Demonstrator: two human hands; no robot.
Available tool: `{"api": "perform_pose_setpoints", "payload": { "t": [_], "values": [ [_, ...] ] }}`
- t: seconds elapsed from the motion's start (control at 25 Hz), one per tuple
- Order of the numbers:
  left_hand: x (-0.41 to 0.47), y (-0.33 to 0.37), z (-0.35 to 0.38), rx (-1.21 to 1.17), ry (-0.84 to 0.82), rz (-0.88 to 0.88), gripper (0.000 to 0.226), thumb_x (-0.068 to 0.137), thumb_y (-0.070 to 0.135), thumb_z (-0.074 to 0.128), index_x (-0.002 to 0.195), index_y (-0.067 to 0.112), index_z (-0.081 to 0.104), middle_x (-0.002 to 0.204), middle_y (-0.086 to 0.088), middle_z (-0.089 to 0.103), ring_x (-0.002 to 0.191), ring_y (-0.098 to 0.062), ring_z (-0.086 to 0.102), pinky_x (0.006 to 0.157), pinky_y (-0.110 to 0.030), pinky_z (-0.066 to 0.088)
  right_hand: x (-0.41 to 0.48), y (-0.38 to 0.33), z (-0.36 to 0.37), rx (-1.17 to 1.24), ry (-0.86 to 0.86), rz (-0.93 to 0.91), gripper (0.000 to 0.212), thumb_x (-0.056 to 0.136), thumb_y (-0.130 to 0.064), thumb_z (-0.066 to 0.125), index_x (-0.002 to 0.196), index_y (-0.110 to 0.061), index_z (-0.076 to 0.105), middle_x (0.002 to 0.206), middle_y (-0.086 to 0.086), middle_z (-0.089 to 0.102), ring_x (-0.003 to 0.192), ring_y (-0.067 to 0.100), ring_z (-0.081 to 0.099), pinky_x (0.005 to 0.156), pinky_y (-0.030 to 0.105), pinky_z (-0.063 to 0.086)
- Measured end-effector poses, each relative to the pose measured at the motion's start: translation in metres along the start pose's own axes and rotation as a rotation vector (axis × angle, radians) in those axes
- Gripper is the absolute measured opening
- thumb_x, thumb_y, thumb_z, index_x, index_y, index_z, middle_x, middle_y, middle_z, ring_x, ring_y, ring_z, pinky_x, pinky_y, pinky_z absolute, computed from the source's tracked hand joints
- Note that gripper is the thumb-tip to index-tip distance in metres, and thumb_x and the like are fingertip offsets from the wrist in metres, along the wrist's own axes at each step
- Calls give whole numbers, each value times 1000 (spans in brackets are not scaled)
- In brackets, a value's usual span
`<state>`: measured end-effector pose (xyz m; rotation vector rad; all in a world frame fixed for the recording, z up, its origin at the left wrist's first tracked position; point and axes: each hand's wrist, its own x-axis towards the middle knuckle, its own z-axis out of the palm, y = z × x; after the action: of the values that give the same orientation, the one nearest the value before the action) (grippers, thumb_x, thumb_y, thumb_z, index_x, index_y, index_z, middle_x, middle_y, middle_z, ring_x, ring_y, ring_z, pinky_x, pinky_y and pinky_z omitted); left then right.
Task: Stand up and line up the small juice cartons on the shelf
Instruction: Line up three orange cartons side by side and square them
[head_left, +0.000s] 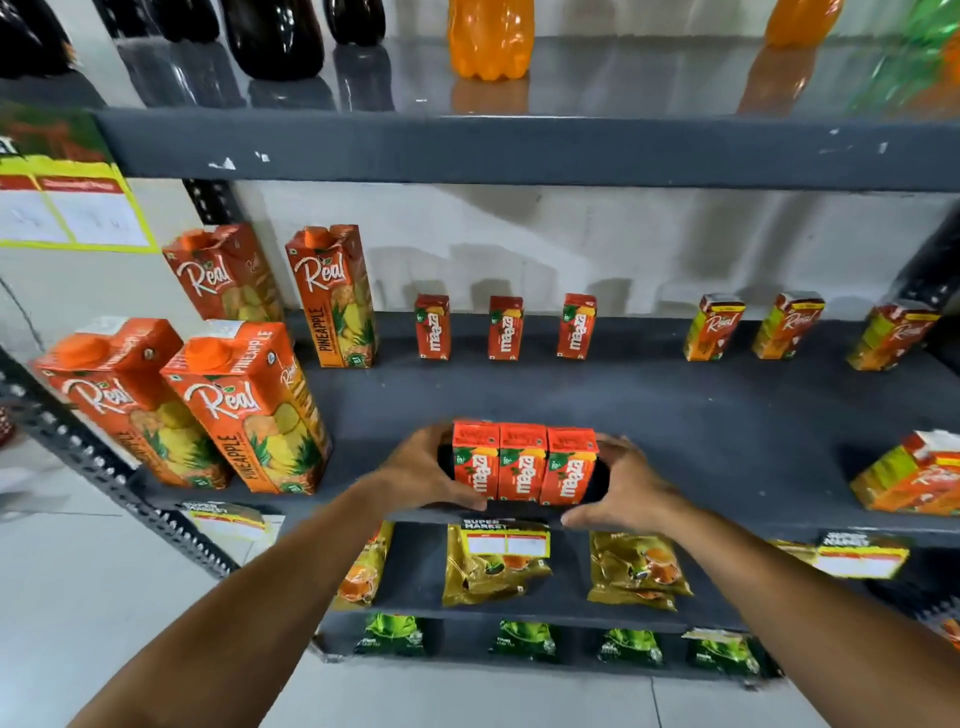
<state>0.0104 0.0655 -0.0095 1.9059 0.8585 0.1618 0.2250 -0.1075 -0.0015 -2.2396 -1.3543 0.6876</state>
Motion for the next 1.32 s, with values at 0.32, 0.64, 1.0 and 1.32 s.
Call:
{"api": "perform_pose_setpoints", "payload": {
  "t": [0.32,0.64,1.0,1.32],
  "values": [
    [16,-8,13,-102,-67,-34,83,53,4,92,120,29,50,102,11,67,86,6,65,73,-14,52,7,-19,-3,-35,-24,-61,86,55,-37,91,131,-28,52,131,-5,49,133,12,35,120,31,11],
    [18,-9,14,-141,-80,-9,94,53,6,93,130,28,45,110,7,68,95,-3,68,81,-23,56,6,-26,2,153,85,-4,68,50,-16,95,88,-44,47,94,-29,39,110,5,42,118,28,13],
    [16,-11,17,-119,-52,-8,94,47,11,96,124,35,48,110,5,69,98,-6,68,89,-36,56,4,-24,2,85,30,-29,78,59,-29,91,127,-21,55,137,3,49,136,17,33,115,25,4],
    [4,1,19,-61,26,-7,88,50,12,95,120,37,48,103,8,68,90,1,66,78,-21,55,7,-15,8,147,19,-107,92,34,-53,91,110,-67,41,129,-7,56,128,20,49,113,50,33]
  ]
}}
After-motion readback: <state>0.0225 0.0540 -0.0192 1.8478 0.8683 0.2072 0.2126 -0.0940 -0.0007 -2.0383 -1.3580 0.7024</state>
